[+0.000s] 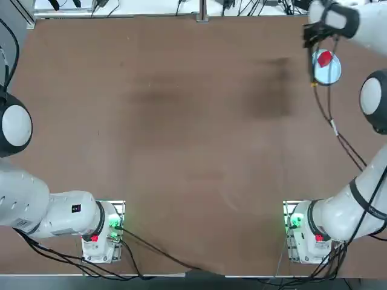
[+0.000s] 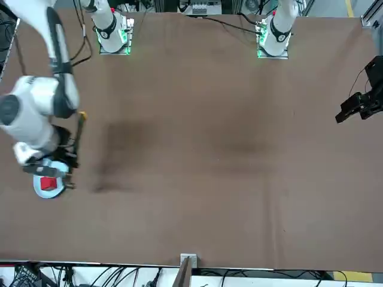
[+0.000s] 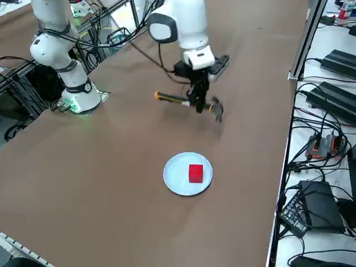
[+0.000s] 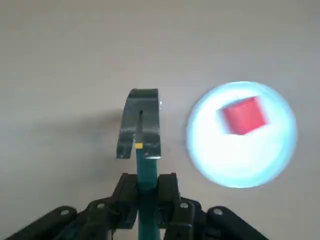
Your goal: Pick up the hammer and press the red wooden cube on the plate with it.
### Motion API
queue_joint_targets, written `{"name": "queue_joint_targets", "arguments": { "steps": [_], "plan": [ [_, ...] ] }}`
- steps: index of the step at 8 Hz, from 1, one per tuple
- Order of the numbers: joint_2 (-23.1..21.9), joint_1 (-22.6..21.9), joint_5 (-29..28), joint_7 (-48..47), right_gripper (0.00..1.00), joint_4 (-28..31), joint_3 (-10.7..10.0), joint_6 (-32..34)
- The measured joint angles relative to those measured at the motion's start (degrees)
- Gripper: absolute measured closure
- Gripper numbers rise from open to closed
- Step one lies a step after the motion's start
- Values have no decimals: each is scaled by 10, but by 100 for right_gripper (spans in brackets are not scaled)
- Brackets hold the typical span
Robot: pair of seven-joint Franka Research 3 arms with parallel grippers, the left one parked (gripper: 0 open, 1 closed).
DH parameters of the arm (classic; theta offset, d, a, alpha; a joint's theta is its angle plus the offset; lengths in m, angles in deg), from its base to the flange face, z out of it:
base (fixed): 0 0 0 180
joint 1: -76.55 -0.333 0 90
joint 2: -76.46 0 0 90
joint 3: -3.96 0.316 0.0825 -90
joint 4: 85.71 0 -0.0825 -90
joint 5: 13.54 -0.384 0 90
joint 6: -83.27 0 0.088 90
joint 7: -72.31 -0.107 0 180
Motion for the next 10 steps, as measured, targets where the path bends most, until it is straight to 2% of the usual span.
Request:
{"name": "queue_joint_targets", "arguments": {
  "steps": [2,4,8,10],
  "plan": [
    [9,67,-1,67,79,-10,-1,5],
    [14,104,-1,110,79,-11,-1,5],
    [54,123,-87,170,79,-12,0,7],
    [79,124,-98,174,79,-13,1,5]
  ]
}}
